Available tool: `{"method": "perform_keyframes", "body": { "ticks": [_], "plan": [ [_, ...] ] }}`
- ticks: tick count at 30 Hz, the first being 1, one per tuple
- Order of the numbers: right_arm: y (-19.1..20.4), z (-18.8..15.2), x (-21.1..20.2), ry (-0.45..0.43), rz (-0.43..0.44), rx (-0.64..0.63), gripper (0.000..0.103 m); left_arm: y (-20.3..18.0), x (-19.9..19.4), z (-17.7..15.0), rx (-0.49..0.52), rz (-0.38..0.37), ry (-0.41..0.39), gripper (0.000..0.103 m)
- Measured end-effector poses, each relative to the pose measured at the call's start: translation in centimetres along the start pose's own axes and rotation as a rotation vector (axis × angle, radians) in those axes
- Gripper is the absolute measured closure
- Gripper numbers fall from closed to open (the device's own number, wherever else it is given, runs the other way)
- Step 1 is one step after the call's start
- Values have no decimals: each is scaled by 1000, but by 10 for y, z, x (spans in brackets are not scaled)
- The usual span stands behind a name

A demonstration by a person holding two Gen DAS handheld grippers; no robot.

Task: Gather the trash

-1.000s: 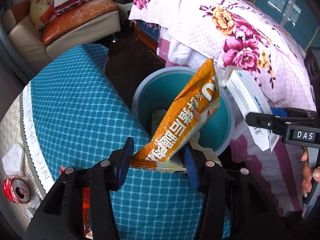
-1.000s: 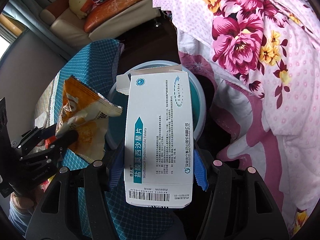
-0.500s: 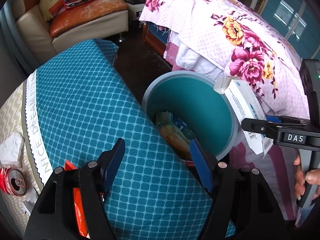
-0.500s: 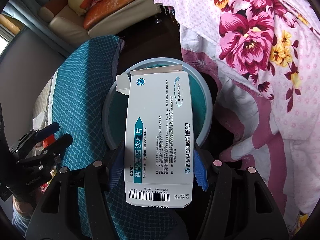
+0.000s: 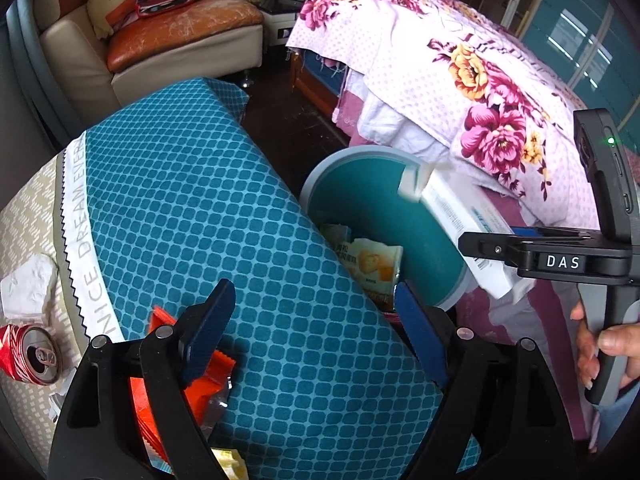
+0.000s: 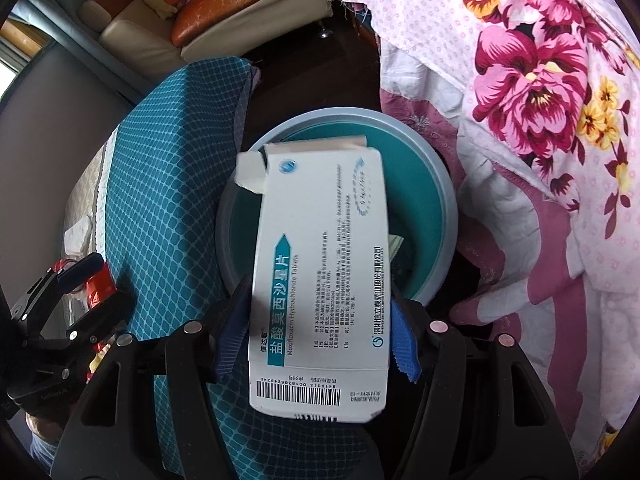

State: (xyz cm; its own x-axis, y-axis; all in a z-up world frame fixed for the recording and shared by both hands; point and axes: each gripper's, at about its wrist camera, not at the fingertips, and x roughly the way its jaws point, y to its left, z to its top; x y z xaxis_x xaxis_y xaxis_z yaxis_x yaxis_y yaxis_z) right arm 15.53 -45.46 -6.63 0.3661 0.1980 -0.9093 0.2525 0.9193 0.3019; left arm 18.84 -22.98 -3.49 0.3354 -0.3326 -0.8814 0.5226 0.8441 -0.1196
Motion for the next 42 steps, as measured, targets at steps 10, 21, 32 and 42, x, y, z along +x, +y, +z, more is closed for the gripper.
{"method": "perform_keyframes", "body": {
  "ticks": [10,21,32,42],
  "plan": [
    [13,-1,1,20,1,-1,33,14,-9,-11,-40,-20,3,20],
    [30,-20,-16,14,-8,-12,28,25,-41,-31,-62,-6,-39,14],
    [67,-46,-26,22,20,-52,27,68,-76,-72,-141,34,-53,14],
    [115,-67,-19,67,40,-134,27,135,-103,-123,-265,103,-48,14]
  ]
}}
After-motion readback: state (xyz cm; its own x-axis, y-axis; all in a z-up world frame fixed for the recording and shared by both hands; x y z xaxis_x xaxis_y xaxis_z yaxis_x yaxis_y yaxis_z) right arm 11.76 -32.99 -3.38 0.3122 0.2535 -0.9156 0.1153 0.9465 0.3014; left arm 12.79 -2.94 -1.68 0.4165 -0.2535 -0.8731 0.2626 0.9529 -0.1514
